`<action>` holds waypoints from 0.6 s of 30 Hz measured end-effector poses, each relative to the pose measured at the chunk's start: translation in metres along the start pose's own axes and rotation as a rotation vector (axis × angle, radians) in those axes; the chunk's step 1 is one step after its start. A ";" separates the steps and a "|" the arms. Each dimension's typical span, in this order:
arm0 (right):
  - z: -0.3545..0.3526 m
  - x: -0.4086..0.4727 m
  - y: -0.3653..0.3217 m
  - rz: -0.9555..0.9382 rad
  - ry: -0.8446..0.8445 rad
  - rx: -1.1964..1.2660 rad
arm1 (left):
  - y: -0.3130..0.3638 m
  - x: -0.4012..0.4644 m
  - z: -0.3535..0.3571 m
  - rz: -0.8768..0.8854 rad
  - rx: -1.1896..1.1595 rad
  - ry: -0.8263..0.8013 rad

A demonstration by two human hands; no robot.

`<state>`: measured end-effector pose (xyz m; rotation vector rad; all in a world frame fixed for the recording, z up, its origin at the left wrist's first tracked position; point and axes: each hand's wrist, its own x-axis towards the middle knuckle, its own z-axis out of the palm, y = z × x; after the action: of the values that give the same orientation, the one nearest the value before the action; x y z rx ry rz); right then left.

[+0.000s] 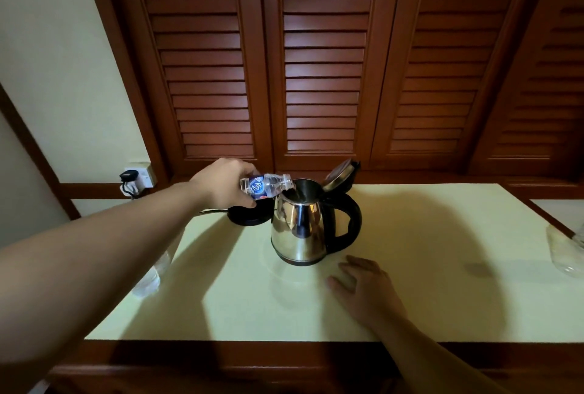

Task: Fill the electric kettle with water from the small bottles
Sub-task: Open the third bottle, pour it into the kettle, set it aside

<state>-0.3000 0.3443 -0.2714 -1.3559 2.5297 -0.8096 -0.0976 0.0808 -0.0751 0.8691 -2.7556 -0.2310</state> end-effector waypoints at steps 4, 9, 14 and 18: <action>-0.001 0.000 0.000 -0.044 0.019 -0.011 | 0.000 0.003 -0.008 0.014 0.034 -0.010; 0.000 -0.001 0.001 -0.085 0.053 -0.025 | 0.000 0.006 -0.014 0.040 0.076 -0.031; 0.002 0.001 0.001 -0.082 0.077 -0.027 | -0.005 0.009 -0.017 0.058 0.124 -0.048; 0.003 0.002 0.003 -0.070 0.056 -0.019 | -0.007 0.011 -0.020 0.076 0.130 -0.059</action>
<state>-0.3020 0.3431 -0.2755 -1.4554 2.5507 -0.8505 -0.0974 0.0669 -0.0558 0.7986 -2.8787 -0.0655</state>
